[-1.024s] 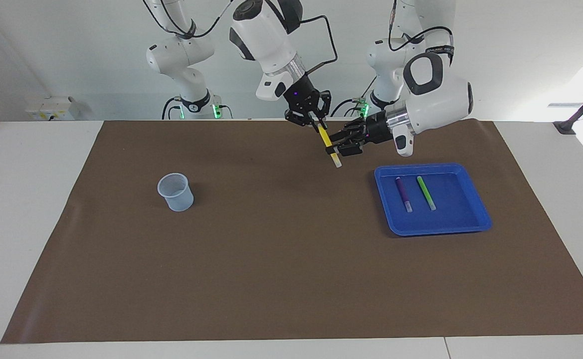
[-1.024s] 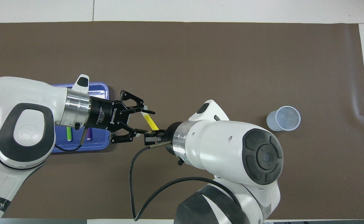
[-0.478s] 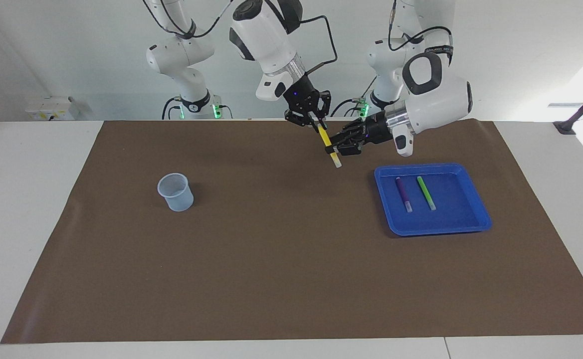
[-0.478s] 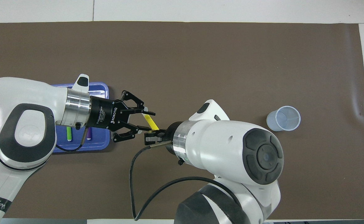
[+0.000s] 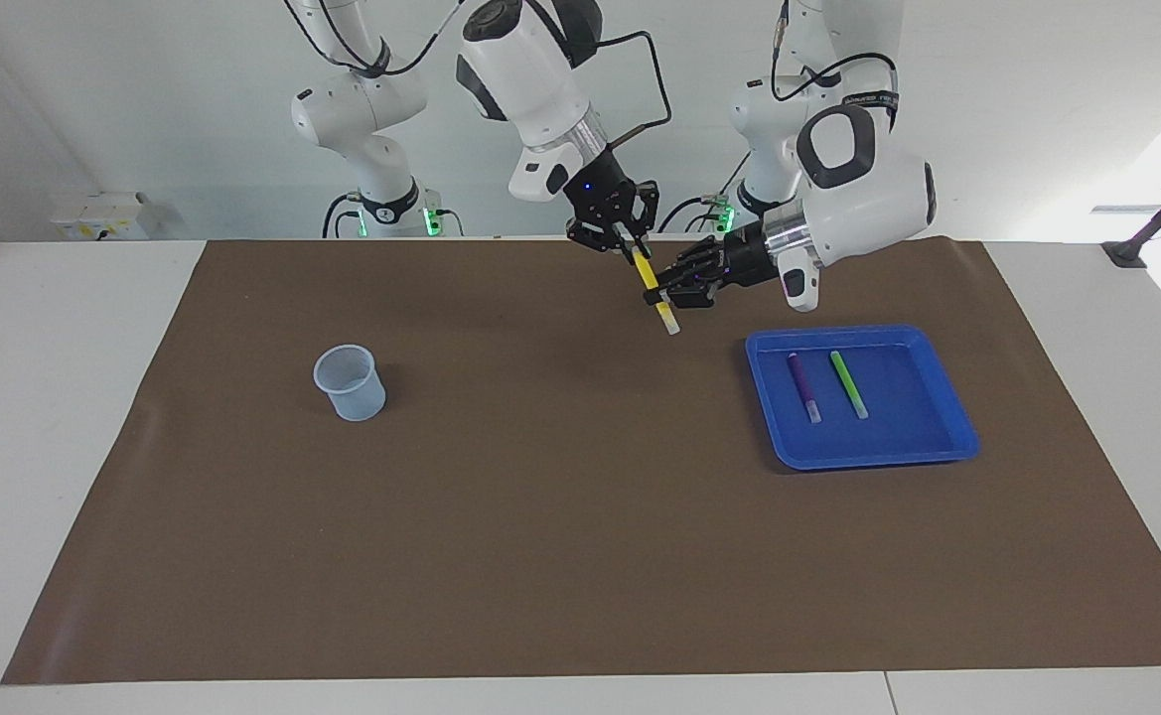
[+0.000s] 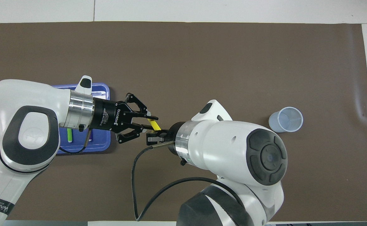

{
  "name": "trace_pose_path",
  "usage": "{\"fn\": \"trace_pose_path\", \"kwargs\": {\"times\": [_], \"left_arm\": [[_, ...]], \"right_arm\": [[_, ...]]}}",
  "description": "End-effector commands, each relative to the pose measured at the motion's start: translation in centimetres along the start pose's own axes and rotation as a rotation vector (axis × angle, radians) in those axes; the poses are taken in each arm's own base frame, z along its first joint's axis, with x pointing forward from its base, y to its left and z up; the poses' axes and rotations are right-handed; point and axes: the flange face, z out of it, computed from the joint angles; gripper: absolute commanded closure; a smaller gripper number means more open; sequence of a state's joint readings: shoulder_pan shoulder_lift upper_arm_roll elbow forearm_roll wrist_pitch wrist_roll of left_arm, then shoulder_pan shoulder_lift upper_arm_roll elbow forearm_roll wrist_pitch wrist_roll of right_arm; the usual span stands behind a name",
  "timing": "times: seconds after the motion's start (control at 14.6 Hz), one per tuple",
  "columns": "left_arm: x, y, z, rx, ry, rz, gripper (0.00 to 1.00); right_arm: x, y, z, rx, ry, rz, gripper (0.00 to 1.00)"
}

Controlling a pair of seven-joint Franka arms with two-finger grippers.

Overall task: Right arm passes pens to left for tray arrangement
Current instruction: 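Place the yellow pen in the tray with the left gripper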

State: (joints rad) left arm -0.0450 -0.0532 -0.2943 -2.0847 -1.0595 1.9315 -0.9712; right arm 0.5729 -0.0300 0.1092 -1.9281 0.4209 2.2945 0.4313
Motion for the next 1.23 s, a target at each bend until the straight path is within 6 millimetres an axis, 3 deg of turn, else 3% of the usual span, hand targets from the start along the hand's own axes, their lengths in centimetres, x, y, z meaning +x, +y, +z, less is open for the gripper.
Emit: {"fn": "trace_pose_path", "kwargs": {"times": [0.0,0.27,0.34,0.41,0.48,0.61,0.89,1.02,1.16], "left_arm": [[-0.5,-0.8,-0.1,-0.035,0.01,0.006,0.99],[-0.3,-0.7,-0.3,-0.044,0.015,0.005,1.0],[-0.3,-0.6,-0.3,-0.047,0.018,0.002,1.0],[-0.3,-0.6,-0.4,-0.051,0.019,0.001,1.0],[-0.3,-0.5,-0.5,-0.052,0.019,0.0,1.0],[-0.3,-0.5,-0.5,-0.055,0.021,0.0,1.0],[0.6,0.2,-1.6,-0.096,0.048,0.0,1.0],[1.2,0.4,-2.2,-0.121,0.081,0.012,1.0],[3.2,0.5,-4.6,-0.121,0.161,0.023,1.0]], "right_arm": [[-0.1,0.1,-0.1,0.015,0.0,0.006,1.0],[-0.1,0.1,-0.1,0.014,-0.003,0.006,1.0],[-0.1,0.1,-0.1,0.013,-0.004,0.008,0.85],[-0.1,0.2,-0.1,0.012,-0.007,0.008,0.48],[-0.1,0.2,-0.3,0.013,-0.005,0.01,0.0],[0.4,0.7,-1.0,0.012,0.003,0.019,0.0],[2.6,4.6,-4.0,-0.033,-0.022,0.084,0.0],[3.8,8.0,-6.4,-0.076,-0.042,0.125,0.0],[4.7,11.2,-8.2,-0.152,-0.044,0.053,0.0]]}}
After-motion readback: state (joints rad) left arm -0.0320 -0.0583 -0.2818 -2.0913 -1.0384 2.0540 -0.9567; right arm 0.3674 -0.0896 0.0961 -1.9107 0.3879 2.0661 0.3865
